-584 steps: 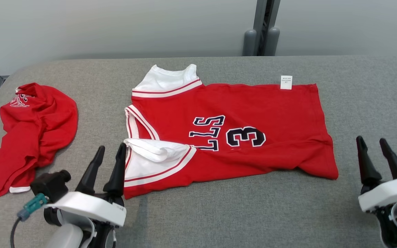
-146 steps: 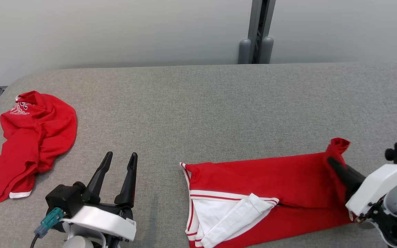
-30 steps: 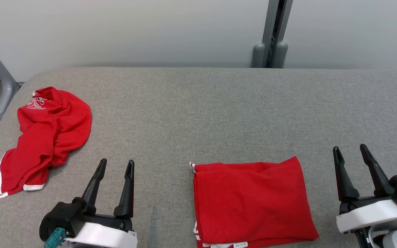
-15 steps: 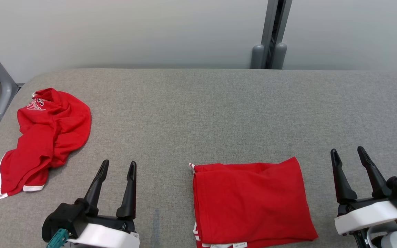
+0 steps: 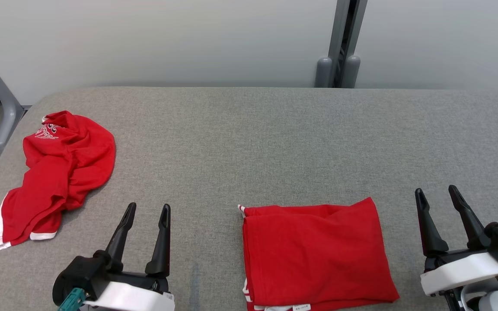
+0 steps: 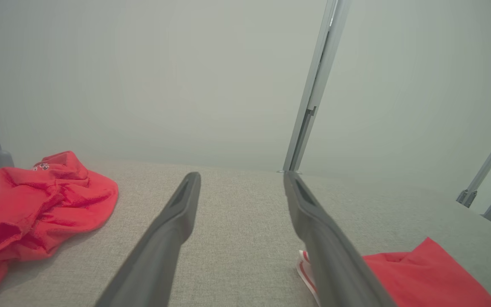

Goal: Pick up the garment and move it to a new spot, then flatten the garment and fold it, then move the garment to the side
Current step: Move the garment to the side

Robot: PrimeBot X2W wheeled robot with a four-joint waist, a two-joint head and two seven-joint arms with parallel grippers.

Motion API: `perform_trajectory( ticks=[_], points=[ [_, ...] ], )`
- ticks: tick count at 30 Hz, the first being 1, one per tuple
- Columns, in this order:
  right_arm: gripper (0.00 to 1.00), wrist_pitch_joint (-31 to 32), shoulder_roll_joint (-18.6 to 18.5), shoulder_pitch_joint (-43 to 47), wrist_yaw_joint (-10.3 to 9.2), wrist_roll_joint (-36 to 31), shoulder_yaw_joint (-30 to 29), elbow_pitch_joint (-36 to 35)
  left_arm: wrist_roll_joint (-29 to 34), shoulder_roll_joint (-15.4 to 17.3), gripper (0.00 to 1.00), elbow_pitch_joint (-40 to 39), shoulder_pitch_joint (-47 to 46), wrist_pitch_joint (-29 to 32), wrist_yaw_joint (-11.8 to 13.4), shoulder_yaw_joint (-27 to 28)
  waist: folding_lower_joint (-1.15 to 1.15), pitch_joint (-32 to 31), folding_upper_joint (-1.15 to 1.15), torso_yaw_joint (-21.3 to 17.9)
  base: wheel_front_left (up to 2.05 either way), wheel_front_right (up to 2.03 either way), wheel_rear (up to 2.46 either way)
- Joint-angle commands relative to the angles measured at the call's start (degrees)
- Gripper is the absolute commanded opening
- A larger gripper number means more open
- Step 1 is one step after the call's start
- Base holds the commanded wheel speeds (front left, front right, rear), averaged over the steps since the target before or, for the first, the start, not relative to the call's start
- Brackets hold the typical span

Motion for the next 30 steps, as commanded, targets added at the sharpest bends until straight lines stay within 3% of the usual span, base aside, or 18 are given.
perform_trajectory(
  ticks=[1, 30],
  points=[
    [1.00, -0.36, -0.38, -0.21, -0.02, -0.22, -0.17, 0.03, -0.12, 0.19, 1.00, 0.12, 0.17, -0.17, 0.19, 0.11, 0.00, 0.01, 0.00, 0.04, 0.00, 0.00, 0.00],
    [1.00, 13.03, 0.90, -2.18, -0.02, 10.75, 7.46, 10.82, 0.09, 0.19, 1.00, 0.88, -3.06, -0.17, 0.22, -0.10, 0.00, 4.31, 0.00, 0.68, 0.00, 0.00, 0.00]
  ],
)
